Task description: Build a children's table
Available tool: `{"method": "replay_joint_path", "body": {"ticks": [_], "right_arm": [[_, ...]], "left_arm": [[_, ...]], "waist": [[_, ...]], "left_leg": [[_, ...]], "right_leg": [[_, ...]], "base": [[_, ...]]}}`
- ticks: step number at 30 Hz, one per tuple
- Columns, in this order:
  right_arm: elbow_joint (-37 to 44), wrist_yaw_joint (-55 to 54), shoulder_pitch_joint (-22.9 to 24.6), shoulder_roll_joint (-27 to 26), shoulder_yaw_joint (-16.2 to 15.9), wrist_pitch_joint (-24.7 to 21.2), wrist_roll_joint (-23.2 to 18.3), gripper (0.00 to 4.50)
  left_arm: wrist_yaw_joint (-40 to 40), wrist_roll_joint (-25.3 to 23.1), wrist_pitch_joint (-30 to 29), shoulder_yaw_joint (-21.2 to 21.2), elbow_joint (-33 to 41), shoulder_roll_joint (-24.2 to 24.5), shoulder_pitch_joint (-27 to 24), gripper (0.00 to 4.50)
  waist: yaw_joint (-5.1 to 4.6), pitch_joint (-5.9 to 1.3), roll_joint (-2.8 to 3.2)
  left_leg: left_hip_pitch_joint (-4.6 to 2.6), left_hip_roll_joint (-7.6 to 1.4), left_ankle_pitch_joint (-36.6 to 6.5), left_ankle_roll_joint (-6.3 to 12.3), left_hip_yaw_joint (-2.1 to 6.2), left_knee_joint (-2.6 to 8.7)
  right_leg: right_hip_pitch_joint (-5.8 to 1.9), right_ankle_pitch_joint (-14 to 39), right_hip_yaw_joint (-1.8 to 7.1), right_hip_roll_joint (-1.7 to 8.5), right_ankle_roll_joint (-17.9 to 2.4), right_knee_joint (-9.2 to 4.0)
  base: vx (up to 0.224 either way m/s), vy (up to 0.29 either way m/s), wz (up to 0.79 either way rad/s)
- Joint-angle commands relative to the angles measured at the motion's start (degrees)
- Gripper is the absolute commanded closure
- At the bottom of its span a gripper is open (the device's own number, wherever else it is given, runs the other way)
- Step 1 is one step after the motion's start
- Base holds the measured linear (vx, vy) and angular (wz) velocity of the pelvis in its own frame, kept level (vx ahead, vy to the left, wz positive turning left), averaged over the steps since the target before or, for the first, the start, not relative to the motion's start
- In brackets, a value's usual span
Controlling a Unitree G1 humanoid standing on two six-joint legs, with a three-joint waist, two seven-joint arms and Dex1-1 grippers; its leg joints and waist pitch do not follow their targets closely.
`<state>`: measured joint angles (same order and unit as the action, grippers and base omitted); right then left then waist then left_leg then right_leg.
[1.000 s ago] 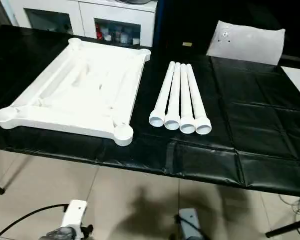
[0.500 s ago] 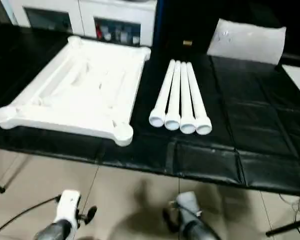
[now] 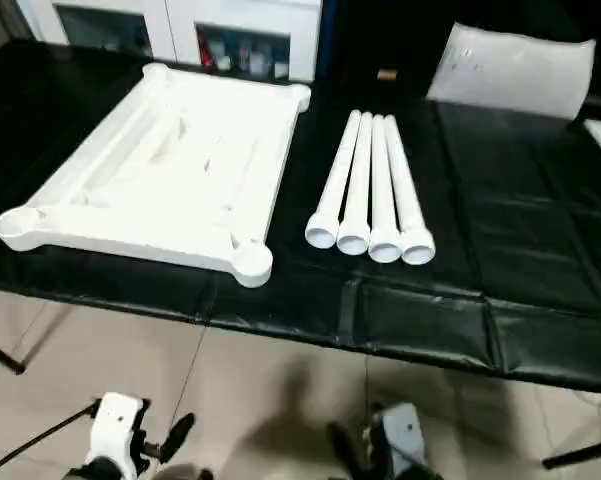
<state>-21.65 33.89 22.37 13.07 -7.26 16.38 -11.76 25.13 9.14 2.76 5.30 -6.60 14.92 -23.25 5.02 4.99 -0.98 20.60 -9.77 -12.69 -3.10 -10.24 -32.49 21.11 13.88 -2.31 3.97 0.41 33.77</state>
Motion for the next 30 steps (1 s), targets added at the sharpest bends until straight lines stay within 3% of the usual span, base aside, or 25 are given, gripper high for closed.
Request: {"method": "replay_joint_path", "body": {"ticks": [1, 2, 4, 5, 7, 8, 9, 10, 12, 13, 15, 16, 17, 18, 19, 21, 22, 23, 24, 25, 26, 27, 28, 29, 30], "right_arm": [[3.5, 2.5, 2.0, 1.3, 0.2, -0.6, -2.3, 0.00], [8.8, 3.8, 4.9, 2.8, -0.2, -1.4, -3.6, 0.00], [12.1, 4.2, 6.4, 3.8, -0.4, -2.1, -4.4, 0.00], [22.4, 5.0, 10.1, 6.7, -0.7, -5.6, -7.8, 0.00], [27.5, 5.3, 12.0, 8.3, -0.5, -7.7, -9.4, 0.00], [34.0, 5.7, 13.6, 10.1, -0.1, -10.0, -11.4, 0.00], [35.9, 5.8, 14.0, 10.5, 0.2, -10.8, -11.8, 0.00], [41.7, 4.8, 13.0, 11.7, 1.7, -13.6, -14.3, 0.00], [44.2, 3.7, 9.7, 12.5, 4.1, -16.4, -17.1, 0.00], [45.2, 3.0, 7.9, 12.9, 5.2, -17.7, -18.4, 0.00], [46.8, 0.0, 2.4, 12.8, 7.1, -20.5, -20.1, 0.00], [48.1, -2.2, 0.1, 12.7, 7.5, -22.1, -20.4, 0.00], [49.1, -6.9, -4.8, 11.6, 8.0, -24.8, -18.0, 0.00], [49.5, -9.6, -7.7, 10.9, 8.2, -26.3, -16.2, 0.00], [49.5, -14.5, -12.4, 9.5, 8.2, -30.2, -13.4, 0.00], [49.5, -16.9, -14.2, 8.1, 8.1, -31.2, -11.8, 0.00], [49.8, -19.1, -15.7, 7.3, 8.0, -32.6, -10.7, 0.00], [49.8, -22.0, -17.6, 5.5, 7.3, -33.2, -6.8, 0.00], [49.6, -22.8, -17.9, 4.9, 7.2, -33.6, -6.7, 0.00], [49.3, -24.6, -18.7, 3.7, 7.0, -34.5, -6.8, 0.00], [48.5, -26.7, -19.3, 2.4, 7.0, -34.9, -5.9, 0.00], [47.9, -26.9, -19.6, 2.0, 6.8, -34.5, -5.5, 0.00], [47.6, -27.3, -19.9, 2.0, 6.7, -34.5, -5.6, 0.00], [46.9, -29.4, -20.4, 1.3, 6.0, -36.3, -4.5, 0.00], [46.6, -30.9, -20.8, 0.9, 5.6, -38.2, -4.2, 0.00]], "left_arm": [[1.5, 1.5, -1.9, 0.7, 6.2, 1.0, -2.0, 0.09], [2.1, 2.8, -3.8, 0.6, 12.2, 2.3, -4.3, 0.09], [2.3, 3.3, -4.4, 0.6, 14.9, 2.9, -5.3, 0.09], [2.5, 4.5, -5.1, 0.1, 21.4, 4.0, -7.9, 0.09], [2.4, 5.3, -6.0, -0.4, 25.4, 4.5, -9.3, 0.09], [1.9, 6.2, -7.2, -1.0, 30.1, 5.0, -10.8, 0.09], [1.7, 6.6, -7.9, -1.3, 31.8, 5.1, -11.3, 0.09], [0.5, 8.3, -9.8, -3.0, 37.5, 5.6, -11.5, 0.09], [-0.7, 9.5, -11.8, -4.2, 41.0, 5.9, -10.8, 0.09], [-1.2, 9.9, -12.7, -4.7, 42.5, 6.0, -10.2, 0.09], [-2.5, 10.3, -15.3, -5.5, 45.0, 6.3, -7.4, 0.09], [-3.2, 10.2, -16.4, -5.8, 45.8, 6.5, -5.7, 0.09], [-4.2, 10.2, -17.9, -6.2, 46.4, 6.6, -2.8, 0.09], [-5.2, 9.9, -19.2, -6.7, 46.2, 6.6, 0.2, 0.09], [-6.8, 8.4, -21.6, -7.4, 45.0, 6.8, 6.9, 0.09], [-7.6, 8.5, -23.4, -7.6, 44.1, 6.7, 10.3, 0.09], [-8.6, 8.8, -25.3, -7.7, 43.7, 6.6, 12.9, 0.09], [-12.2, 8.0, -26.9, -7.9, 41.4, 4.3, 17.7, 0.09], [-13.4, 7.3, -27.6, -7.9, 40.4, 3.6, 19.0, 0.09], [-16.1, 5.9, -29.4, -7.7, 38.3, 2.1, 21.7, 0.09], [-16.9, 3.3, -25.6, -6.8, 36.1, 0.7, 23.7, 0.09], [-16.9, 2.7, -24.4, -6.3, 35.4, 0.2, 24.3, 0.09], [-17.1, 2.4, -24.2, -6.0, 35.0, 0.0, 24.8, 0.09], [-17.4, 2.8, -26.7, -5.4, 33.9, -0.3, 25.9, 0.09], [-17.8, 3.2, -28.2, -5.1, 33.3, -0.6, 26.6, 0.09]], "waist": [[-0.02, -0.46, 0.31], [-0.17, -0.37, 0.21], [-0.13, 0.01, 0.24], [-0.20, 0.13, 0.18], [0.01, 0.05, 0.11], [-0.19, -0.20, -0.44], [-0.12, -0.16, -0.08], [-0.31, -0.38, -0.38], [-0.31, -0.46, -0.51], [-0.54, -0.69, -1.01], [-0.79, -1.14, -1.05], [-0.87, -1.14, -0.83], [-1.10, -1.60, -1.49], [-1.24, -1.43, -1.03], [-1.38, -1.62, -1.26], [-1.22, -1.90, -0.78], [-1.14, -2.22, -0.88], [-0.97, -2.62, -0.10], [-1.31, -2.61, -0.78], [-1.49, -3.22, -0.57], [-1.40, -3.45, -0.07], [-1.67, -3.53, -0.44], [-1.75, -3.97, -0.17], [-1.90, -3.98, -0.24], [-2.15, -4.25, 0.26]], "left_leg": [[0.36, -5.08, -18.1, 5.20, 1.82, 5.45], [0.37, -4.89, -16.7, 5.57, 1.65, 5.30], [0.44, -4.89, -15.3, 5.98, 1.61, 5.29], [0.39, -4.74, -13.5, 6.53, 1.57, 5.16], [0.52, -4.76, -10.7, 7.03, 1.73, 4.94], [0.49, -4.62, -10.3, 7.11, 1.58, 4.79], [0.42, -4.73, -9.4, 6.86, 1.75, 4.79], [0.09, -4.62, -9.3, 6.61, 1.51, 4.64], [0.09, -4.48, -8.4, 6.04, 1.61, 4.56], [0.08, -4.34, -8.1, 6.02, 1.54, 4.41], [-0.42, -4.22, -7.0, 5.21, 1.39, 4.06], [-0.47, -3.96, -5.0, 4.71, 1.34, 3.78], [-0.73, -3.90, -3.8, 4.32, 1.31, 3.66], [-0.91, -3.54, -4.2, 3.19, 1.24, 3.72], [-1.20, -3.44, -4.3, 1.84, 1.04, 3.54], [-1.36, -3.11, -3.6, 0.12, 0.96, 3.34], [-1.04, -3.03, -2.9, -0.82, 1.09, 3.22], [-1.16, -3.00, -2.2, -1.36, 1.21, 3.07], [-0.96, -2.72, -2.6, -2.22, 1.07, 2.96], [-0.88, -2.69, -2.1, -2.86, 1.19, 2.74], [-0.78, -2.60, -2.1, -2.91, 1.38, 2.63], [-0.45, -2.52, -2.5, -2.72, 1.42, 2.61], [-0.34, -2.57, -2.3, -2.62, 1.59, 2.52], [-0.24, -2.60, -2.4, -2.58, 1.61, 2.53], [-0.53, -2.48, -2.3, -3.02, 1.54, 2.33]], "right_leg": [[-0.66, 9.4, 3.59, 4.72, -9.9, -4.84], [-0.76, 8.5, 3.49, 4.52, -10.2, -4.76], [-0.88, 6.9, 3.50, 4.23, -9.9, -4.68], [-0.89, 5.3, 3.44, 4.04, -9.7, -4.63], [-1.22, 1.2, 3.30, 3.97, -8.3, -4.18], [-1.35, 0.9, 3.24, 3.82, -8.0, -4.17], [-1.39, -0.4, 3.18, 3.83, -7.7, -3.98], [-1.25, -0.8, 3.11, 3.53, -7.6, -4.02], [-1.40, -1.5, 2.99, 3.53, -7.9, -3.77], [-1.48, -1.3, 2.94, 3.43, -7.9, -3.74], [-1.31, -0.3, 2.88, 3.27, -8.1, -3.54], [-1.30, -2.5, 2.93, 3.13, -8.1, -3.24], [-1.52, -3.8, 2.89, 2.89, -7.8, -2.99], [-1.23, -2.1, 2.78, 2.79, -7.8, -2.92], [-1.03, -1.1, 2.96, 2.69, -7.1, -2.82], [-0.94, -1.3, 3.05, 2.63, -6.6, -2.57], [-1.46, -2.4, 3.10, 2.73, -6.2, -2.25], [-1.48, -3.8, 3.08, 2.72, -6.1, -2.01], [-1.48, -4.6, 3.01, 2.45, -5.8, -2.05], [-1.83, -6.1, 3.09, 2.57, -5.8, -1.75], [-1.94, -6.6, 3.07, 2.67, -6.0, -1.57], [-2.28, -6.5, 3.09, 2.72, -5.8, -1.71], [-2.59, -7.0, 3.04, 2.88, -6.1, -1.57], [-2.61, -7.1, 2.99, 2.81, -6.1, -1.58], [-2.34, -7.8, 2.95, 2.58, -6.7, -1.47]], "base": [[0.000, 0.000, 0.00], [0.000, 0.000, 0.00], [0.000, 0.000, 0.00], [0.000, 0.000, 0.00], [0.000, 0.000, 0.00], [0.000, 0.000, 0.00], [0.000, 0.000, 0.00], [0.000, 0.000, 0.00], [0.000, 0.000, 0.00], [0.000, 0.000, 0.00], [0.000, 0.000, 0.00], [0.000, 0.000, 0.00], [0.000, 0.000, 0.00], [0.000, 0.000, 0.00], [-0.056, -0.016, 0.03], [-0.057, -0.018, 0.02], [0.000, 0.000, 0.00], [0.000, 0.000, 0.00], [0.000, 0.000, 0.00], [0.000, 0.000, 0.00], [0.000, 0.000, 0.00], [0.000, 0.000, 0.00], [0.000, 0.000, 0.00], [0.000, 0.000, 0.00], [0.000, 0.000, 0.00]]}}
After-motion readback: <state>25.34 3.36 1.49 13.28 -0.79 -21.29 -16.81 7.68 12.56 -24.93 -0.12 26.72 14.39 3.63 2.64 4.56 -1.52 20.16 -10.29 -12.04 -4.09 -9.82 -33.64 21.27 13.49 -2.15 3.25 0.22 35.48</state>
